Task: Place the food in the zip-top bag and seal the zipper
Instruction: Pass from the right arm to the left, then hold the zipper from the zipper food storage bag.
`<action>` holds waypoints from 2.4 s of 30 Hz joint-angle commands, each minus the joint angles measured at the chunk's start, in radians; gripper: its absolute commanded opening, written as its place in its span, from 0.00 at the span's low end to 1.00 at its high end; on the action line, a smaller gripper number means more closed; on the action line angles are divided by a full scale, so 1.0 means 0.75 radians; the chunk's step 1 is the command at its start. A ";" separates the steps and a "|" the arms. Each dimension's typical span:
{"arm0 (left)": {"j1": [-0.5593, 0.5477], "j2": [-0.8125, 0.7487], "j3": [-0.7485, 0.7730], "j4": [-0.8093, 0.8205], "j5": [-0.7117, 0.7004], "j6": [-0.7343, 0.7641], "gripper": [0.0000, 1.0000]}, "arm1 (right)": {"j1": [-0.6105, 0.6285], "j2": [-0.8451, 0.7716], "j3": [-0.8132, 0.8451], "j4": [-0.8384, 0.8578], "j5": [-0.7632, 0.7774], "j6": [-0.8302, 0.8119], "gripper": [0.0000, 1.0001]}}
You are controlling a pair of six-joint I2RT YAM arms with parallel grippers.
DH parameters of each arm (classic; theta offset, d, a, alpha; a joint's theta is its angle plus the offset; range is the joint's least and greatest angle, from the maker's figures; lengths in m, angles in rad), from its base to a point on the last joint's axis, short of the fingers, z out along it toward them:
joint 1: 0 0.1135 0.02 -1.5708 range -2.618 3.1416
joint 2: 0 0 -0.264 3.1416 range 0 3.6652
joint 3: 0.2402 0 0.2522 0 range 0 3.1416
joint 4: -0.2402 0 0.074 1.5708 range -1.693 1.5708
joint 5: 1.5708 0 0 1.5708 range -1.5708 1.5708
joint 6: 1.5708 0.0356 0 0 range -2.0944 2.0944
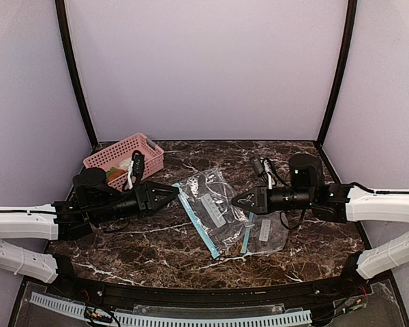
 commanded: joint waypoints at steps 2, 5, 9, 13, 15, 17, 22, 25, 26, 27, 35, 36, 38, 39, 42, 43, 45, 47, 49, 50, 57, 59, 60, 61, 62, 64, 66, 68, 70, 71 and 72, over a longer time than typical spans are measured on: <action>-0.005 -0.046 -0.024 -0.001 -0.030 -0.015 0.40 | 0.020 -0.005 0.025 0.051 -0.020 0.022 0.00; -0.006 -0.058 -0.026 -0.006 -0.035 -0.012 0.38 | 0.029 -0.009 0.023 0.040 -0.017 0.026 0.00; -0.005 -0.054 -0.021 -0.014 -0.029 -0.009 0.35 | 0.036 -0.015 0.017 0.040 -0.011 0.037 0.00; -0.005 -0.037 -0.017 -0.008 -0.011 -0.011 0.32 | 0.036 -0.019 0.020 0.046 -0.013 0.042 0.00; -0.007 -0.028 -0.015 -0.007 -0.006 -0.013 0.32 | 0.037 -0.018 0.020 0.052 -0.014 0.046 0.00; -0.008 -0.020 -0.011 -0.004 0.000 -0.013 0.32 | 0.039 -0.015 0.024 0.050 -0.012 0.049 0.00; -0.009 0.004 0.000 -0.001 0.023 -0.011 0.32 | 0.039 -0.006 0.026 0.043 -0.012 0.053 0.00; -0.013 0.011 0.000 0.000 0.020 -0.011 0.32 | 0.038 -0.002 0.027 0.041 -0.015 0.052 0.00; -0.016 0.011 -0.001 0.002 0.017 -0.011 0.31 | 0.038 -0.001 0.027 0.039 -0.014 0.052 0.00; -0.015 0.011 -0.001 0.002 0.011 -0.011 0.30 | 0.039 -0.001 0.027 0.039 -0.013 0.053 0.00; -0.019 0.017 0.001 0.006 0.004 0.000 0.15 | 0.039 0.003 0.021 0.027 -0.008 0.055 0.00; -0.017 0.020 0.002 0.005 0.006 0.002 0.11 | 0.039 0.001 0.017 0.029 -0.006 0.055 0.00; -0.017 0.029 0.007 0.003 0.015 0.008 0.05 | 0.039 -0.005 0.012 0.030 0.002 0.060 0.00; -0.018 0.032 0.008 0.002 0.020 0.010 0.03 | 0.039 -0.008 0.012 0.026 0.006 0.060 0.00; -0.019 0.026 0.006 -0.006 0.029 0.025 0.01 | 0.037 -0.024 0.015 0.010 0.017 0.063 0.14; -0.020 0.022 0.002 -0.015 0.030 0.030 0.01 | 0.038 -0.032 0.018 -0.006 0.022 0.059 0.21; -0.019 0.006 -0.004 -0.045 0.035 0.053 0.01 | 0.037 -0.058 0.029 -0.051 0.046 0.045 0.37; -0.018 -0.010 0.001 -0.113 0.052 0.099 0.01 | 0.036 -0.086 0.047 -0.119 0.075 0.020 0.52; -0.020 -0.022 0.020 -0.216 0.083 0.192 0.01 | 0.036 -0.120 0.071 -0.224 0.115 -0.012 0.64; -0.019 -0.027 0.035 -0.251 0.111 0.218 0.01 | 0.036 -0.137 0.088 -0.280 0.136 -0.032 0.67; -0.022 -0.024 0.058 -0.417 0.329 0.450 0.01 | 0.042 -0.226 0.201 -0.500 0.143 -0.162 0.76; -0.031 -0.008 0.062 -0.389 0.423 0.485 0.01 | 0.051 -0.222 0.218 -0.494 0.076 -0.183 0.76; -0.037 -0.002 0.074 -0.385 0.475 0.497 0.01 | 0.061 -0.212 0.228 -0.487 0.046 -0.189 0.76; -0.048 0.015 0.083 -0.388 0.497 0.521 0.01 | 0.074 -0.198 0.236 -0.471 0.018 -0.194 0.75; -0.054 0.024 0.107 -0.399 0.534 0.534 0.01 | 0.095 -0.181 0.246 -0.457 -0.004 -0.198 0.75; -0.071 0.056 0.138 -0.411 0.578 0.566 0.01 | 0.141 -0.132 0.276 -0.439 -0.043 -0.214 0.71; -0.090 0.087 0.164 -0.402 0.619 0.582 0.01 | 0.196 -0.072 0.329 -0.444 -0.060 -0.231 0.66; -0.107 0.116 0.183 -0.376 0.652 0.586 0.01 | 0.254 -0.005 0.367 -0.452 -0.069 -0.245 0.62; -0.130 0.149 0.201 -0.351 0.679 0.584 0.01 | 0.294 0.045 0.396 -0.454 -0.087 -0.249 0.57; -0.137 0.167 0.208 -0.346 0.689 0.586 0.01 | 0.312 0.064 0.405 -0.449 -0.098 -0.248 0.56; -0.152 0.177 0.223 -0.343 0.692 0.589 0.01 | 0.331 0.082 0.408 -0.438 -0.108 -0.245 0.54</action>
